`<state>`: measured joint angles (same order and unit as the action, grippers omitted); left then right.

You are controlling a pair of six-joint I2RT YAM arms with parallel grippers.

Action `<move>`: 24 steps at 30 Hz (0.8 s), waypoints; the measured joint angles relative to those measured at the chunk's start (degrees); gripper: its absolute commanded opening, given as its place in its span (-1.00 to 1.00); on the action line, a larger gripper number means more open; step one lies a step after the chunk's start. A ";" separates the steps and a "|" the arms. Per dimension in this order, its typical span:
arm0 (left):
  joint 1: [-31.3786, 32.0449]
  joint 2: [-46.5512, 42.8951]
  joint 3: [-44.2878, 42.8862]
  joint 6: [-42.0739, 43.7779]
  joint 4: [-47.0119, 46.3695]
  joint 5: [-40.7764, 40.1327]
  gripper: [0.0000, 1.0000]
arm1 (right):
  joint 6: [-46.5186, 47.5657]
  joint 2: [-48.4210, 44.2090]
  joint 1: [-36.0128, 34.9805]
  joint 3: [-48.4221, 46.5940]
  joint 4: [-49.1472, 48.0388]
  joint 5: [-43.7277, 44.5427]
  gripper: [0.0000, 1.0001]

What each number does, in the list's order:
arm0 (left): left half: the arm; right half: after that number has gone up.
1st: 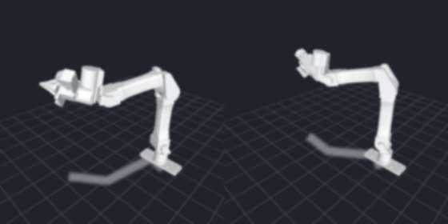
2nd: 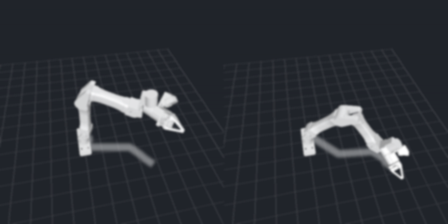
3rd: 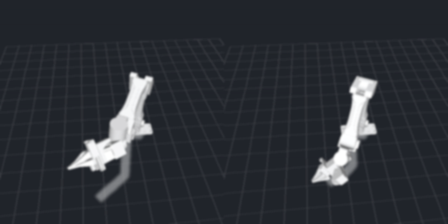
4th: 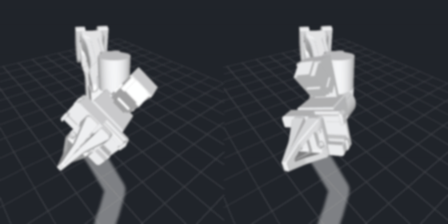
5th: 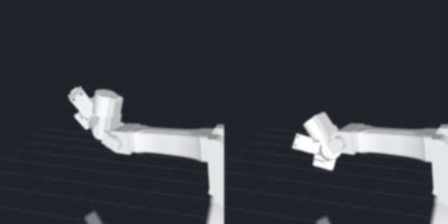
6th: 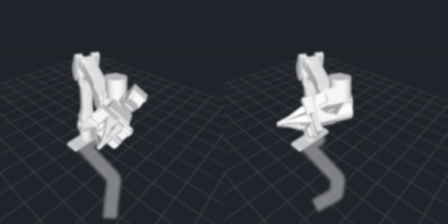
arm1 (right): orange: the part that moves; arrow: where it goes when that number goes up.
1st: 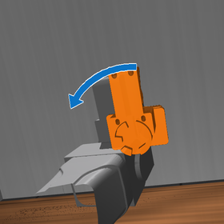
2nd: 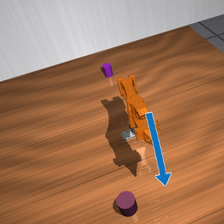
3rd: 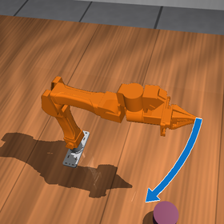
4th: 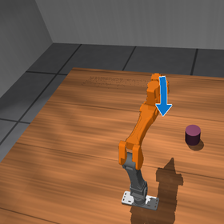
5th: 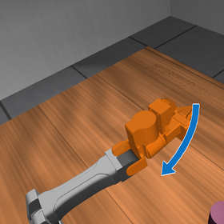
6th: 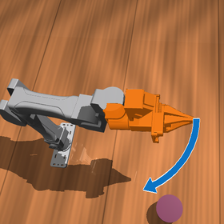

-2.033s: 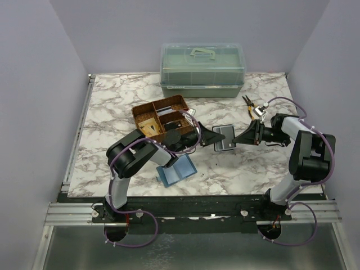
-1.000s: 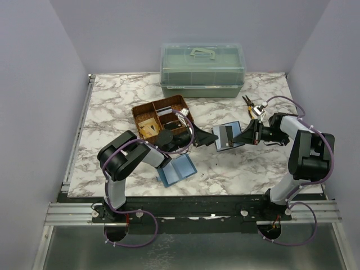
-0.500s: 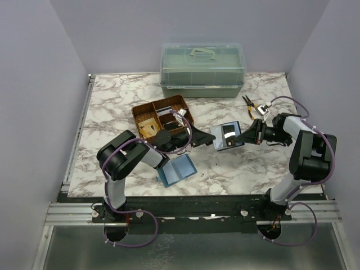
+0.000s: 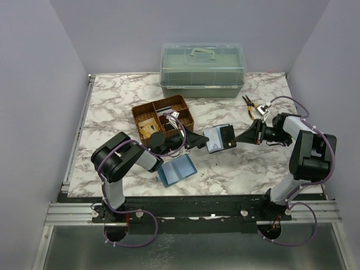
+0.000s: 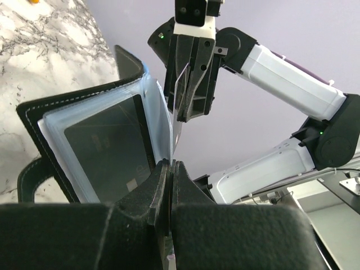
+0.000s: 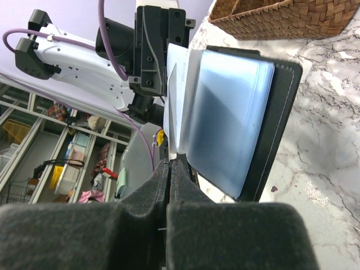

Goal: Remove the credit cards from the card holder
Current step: Remove the credit card from the card holder, then place the card holder at the center of the board.

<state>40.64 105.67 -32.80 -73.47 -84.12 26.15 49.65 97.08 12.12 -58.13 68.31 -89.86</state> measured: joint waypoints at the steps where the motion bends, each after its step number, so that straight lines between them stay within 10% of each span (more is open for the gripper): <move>1: -0.09 -0.24 0.04 0.04 0.00 0.00 -1.00 | 0.02 0.00 0.00 0.00 0.00 0.00 -1.00; 24: 2.99 -0.33 0.44 2.71 3.69 0.72 -1.00 | 11.72 5.64 0.00 -14.99 12.09 0.24 -1.00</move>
<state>43.64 105.34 -32.36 -70.76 -80.42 26.87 61.36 102.72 12.12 -73.12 80.40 -89.62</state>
